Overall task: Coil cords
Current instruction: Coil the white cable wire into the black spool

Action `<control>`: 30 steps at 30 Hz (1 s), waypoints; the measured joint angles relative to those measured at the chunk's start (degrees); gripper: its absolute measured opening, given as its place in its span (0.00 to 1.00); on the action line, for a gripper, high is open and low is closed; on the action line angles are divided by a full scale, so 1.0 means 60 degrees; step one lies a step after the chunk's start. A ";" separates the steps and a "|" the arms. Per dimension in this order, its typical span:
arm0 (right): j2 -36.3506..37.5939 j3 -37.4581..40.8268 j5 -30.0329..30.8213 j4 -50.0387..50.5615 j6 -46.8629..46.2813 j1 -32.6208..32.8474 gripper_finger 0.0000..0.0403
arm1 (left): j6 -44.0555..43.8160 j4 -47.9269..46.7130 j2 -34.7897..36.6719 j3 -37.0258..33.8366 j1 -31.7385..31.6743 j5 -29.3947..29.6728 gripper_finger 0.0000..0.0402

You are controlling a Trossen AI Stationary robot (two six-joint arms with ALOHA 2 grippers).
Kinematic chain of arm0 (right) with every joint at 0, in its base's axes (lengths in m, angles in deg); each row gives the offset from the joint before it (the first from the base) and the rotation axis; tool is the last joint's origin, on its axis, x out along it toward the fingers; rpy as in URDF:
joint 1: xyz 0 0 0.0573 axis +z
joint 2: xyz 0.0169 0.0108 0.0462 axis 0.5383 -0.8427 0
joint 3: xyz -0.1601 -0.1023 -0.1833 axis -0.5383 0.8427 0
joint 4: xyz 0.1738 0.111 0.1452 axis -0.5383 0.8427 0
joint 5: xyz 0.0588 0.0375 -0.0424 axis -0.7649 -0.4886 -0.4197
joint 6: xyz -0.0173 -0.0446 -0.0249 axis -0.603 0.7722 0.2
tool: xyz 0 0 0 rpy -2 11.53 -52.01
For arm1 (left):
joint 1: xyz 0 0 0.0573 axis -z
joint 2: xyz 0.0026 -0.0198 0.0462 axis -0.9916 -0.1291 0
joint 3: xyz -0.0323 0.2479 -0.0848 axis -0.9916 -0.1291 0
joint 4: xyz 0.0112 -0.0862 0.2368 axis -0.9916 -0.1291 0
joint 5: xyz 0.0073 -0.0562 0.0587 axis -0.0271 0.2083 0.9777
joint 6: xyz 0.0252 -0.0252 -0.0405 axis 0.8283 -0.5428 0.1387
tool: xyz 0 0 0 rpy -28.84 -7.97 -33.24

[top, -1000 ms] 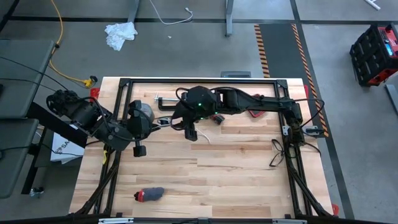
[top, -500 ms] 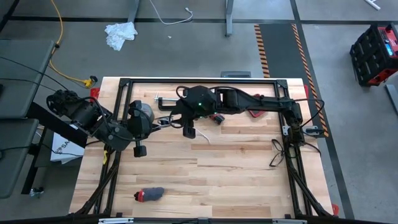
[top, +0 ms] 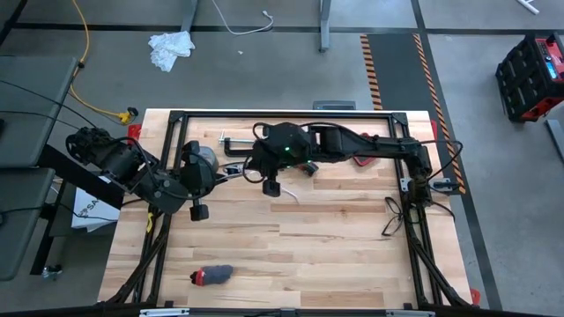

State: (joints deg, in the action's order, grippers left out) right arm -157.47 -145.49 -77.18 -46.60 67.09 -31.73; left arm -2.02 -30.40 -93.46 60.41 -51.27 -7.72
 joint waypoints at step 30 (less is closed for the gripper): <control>0.0874 0.0000 -0.0120 -0.0693 -0.0542 0.0326 0.00 | -0.2472 -0.0320 -0.0004 -0.1667 -0.0007 -0.0169 0.00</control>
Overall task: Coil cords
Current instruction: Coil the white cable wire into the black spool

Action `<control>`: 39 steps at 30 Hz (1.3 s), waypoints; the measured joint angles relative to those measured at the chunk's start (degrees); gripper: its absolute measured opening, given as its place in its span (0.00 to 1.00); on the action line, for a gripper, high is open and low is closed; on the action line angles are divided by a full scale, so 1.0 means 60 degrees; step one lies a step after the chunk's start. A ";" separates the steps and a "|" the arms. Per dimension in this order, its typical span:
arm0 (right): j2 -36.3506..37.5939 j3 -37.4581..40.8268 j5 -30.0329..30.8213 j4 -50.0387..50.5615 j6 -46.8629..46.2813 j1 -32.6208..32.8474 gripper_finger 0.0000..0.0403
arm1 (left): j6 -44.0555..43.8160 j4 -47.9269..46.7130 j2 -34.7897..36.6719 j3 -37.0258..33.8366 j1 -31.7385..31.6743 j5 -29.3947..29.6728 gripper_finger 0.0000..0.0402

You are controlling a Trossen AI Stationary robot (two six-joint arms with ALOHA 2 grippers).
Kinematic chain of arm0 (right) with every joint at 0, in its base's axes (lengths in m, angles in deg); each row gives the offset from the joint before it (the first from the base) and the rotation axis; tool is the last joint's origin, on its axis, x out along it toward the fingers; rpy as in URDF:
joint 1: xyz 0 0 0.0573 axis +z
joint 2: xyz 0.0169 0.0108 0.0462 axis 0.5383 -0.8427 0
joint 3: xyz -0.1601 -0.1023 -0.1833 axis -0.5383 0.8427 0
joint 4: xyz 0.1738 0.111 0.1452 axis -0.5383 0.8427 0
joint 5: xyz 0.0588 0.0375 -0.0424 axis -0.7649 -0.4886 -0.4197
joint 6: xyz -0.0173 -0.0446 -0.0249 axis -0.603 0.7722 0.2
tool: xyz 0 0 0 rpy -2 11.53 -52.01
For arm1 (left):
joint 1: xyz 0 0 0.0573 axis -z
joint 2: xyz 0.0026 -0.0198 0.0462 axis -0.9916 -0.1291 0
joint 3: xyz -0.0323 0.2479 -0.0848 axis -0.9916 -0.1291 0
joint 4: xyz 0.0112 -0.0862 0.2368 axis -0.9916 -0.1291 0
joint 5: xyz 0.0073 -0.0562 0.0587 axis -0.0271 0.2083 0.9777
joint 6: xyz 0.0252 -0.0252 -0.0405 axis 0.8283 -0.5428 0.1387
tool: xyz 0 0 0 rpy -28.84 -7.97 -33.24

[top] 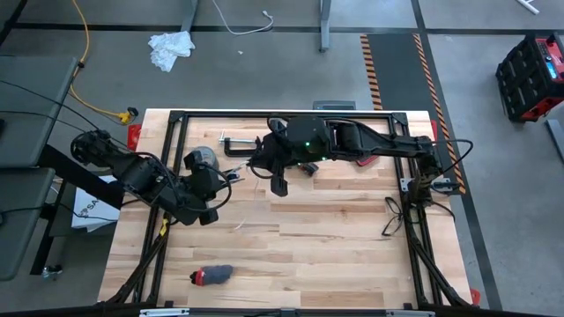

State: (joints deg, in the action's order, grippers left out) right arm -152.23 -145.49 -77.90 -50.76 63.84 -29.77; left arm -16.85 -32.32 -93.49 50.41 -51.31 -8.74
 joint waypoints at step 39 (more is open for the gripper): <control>-0.0660 0.0000 0.0810 0.0929 0.0295 0.0400 0.35 | -0.0135 0.0099 0.0914 -0.0136 -0.0022 0.0321 0.00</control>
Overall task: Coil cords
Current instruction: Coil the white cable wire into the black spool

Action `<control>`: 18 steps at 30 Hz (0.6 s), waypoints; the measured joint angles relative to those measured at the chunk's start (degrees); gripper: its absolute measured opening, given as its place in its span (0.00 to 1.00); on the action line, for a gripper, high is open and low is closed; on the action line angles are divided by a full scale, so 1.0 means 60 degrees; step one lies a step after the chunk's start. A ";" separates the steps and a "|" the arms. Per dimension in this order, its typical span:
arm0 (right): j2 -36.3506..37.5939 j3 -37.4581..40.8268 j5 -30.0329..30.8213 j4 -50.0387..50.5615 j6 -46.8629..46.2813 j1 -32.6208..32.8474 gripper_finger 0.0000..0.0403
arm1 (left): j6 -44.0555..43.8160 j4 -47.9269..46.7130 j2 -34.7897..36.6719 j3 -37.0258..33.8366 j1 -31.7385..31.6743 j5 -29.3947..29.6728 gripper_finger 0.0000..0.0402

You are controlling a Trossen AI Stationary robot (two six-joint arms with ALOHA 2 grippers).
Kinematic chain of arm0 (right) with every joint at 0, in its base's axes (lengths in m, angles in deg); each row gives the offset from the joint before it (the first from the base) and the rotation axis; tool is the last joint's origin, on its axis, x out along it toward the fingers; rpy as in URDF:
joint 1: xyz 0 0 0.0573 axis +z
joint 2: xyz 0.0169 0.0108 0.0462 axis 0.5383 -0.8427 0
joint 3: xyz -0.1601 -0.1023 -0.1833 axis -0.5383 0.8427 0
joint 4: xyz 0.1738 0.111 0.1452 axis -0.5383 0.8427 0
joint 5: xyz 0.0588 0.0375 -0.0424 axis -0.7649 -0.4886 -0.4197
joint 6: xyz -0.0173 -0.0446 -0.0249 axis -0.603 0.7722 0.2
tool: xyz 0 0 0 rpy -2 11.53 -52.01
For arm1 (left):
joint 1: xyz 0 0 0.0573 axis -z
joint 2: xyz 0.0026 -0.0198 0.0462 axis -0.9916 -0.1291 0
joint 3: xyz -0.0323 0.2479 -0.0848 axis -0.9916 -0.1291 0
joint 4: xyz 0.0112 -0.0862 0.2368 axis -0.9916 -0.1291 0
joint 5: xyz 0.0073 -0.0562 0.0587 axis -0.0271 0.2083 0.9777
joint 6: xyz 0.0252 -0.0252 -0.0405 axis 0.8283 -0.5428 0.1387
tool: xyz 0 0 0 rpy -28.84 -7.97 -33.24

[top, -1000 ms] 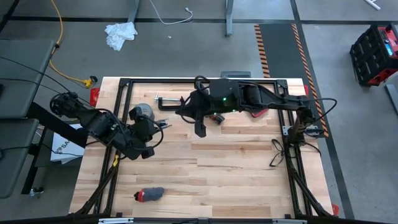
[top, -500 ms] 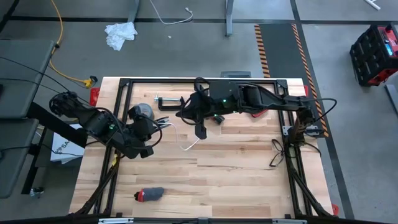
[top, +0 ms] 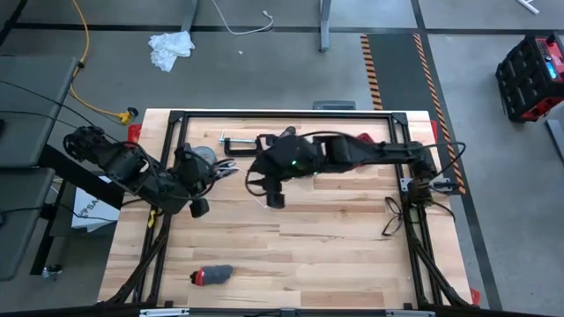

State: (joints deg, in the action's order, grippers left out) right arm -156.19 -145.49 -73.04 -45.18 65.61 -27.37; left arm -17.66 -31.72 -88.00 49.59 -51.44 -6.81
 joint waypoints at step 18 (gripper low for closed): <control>-0.0776 -0.0004 0.1388 -0.0400 -0.1188 -0.0252 0.41 | 0.0190 0.0104 -0.0018 0.0000 0.0004 0.0187 0.00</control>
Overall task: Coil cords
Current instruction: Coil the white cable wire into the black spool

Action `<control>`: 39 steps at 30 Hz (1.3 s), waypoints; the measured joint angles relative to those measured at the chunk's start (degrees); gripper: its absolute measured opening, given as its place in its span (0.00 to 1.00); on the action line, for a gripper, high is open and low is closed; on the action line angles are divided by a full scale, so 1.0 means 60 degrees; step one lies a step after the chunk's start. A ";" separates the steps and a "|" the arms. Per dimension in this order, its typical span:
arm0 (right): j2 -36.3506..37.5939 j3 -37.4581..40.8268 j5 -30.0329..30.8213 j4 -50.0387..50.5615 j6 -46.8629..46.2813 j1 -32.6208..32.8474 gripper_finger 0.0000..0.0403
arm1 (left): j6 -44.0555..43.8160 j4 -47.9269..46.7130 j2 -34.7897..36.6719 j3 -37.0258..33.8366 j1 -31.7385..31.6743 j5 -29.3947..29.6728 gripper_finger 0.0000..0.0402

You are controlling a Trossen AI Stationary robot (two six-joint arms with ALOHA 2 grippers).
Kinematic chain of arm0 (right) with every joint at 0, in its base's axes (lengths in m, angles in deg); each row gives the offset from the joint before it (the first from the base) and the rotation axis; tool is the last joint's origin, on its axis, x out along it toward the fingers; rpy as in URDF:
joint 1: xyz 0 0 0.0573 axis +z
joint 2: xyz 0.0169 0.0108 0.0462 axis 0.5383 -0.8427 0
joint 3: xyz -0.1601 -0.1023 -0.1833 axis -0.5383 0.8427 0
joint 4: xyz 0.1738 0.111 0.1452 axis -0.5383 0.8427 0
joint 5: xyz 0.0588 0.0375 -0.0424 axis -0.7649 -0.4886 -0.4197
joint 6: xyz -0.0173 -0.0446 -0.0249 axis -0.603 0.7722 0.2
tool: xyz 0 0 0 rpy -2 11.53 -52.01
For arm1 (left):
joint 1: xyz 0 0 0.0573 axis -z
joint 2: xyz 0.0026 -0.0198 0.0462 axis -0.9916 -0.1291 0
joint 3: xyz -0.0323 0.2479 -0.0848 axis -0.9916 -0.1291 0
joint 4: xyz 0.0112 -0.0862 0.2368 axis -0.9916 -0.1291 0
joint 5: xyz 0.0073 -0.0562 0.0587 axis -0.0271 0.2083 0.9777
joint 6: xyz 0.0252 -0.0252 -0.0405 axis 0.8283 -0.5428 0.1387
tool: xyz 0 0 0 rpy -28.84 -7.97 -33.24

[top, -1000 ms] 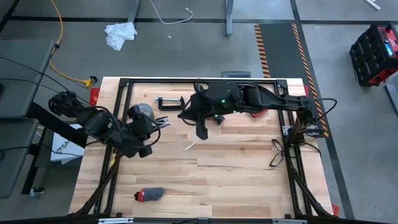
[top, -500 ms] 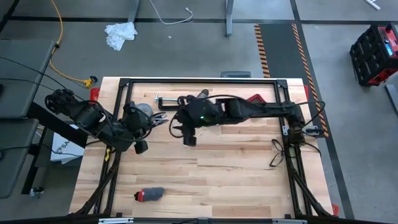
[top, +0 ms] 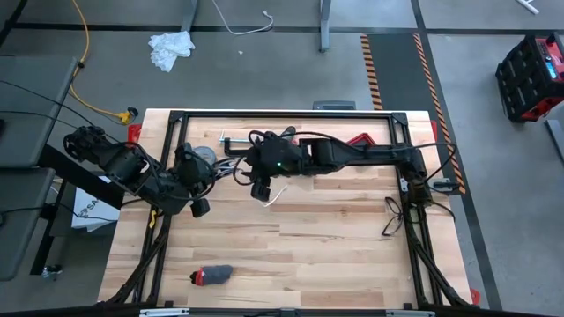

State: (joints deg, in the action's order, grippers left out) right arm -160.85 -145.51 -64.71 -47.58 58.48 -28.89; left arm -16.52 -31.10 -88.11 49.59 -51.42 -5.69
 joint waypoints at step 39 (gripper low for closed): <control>0.1584 0.0004 0.1231 0.0978 -0.0352 0.0211 0.00 | -0.1211 -0.1653 0.0000 0.0007 0.0004 0.0373 0.00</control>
State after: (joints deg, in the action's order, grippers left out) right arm -151.34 -145.49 -57.33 -41.72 56.37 -27.62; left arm -23.79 -41.02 -88.11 49.64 -51.40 -3.45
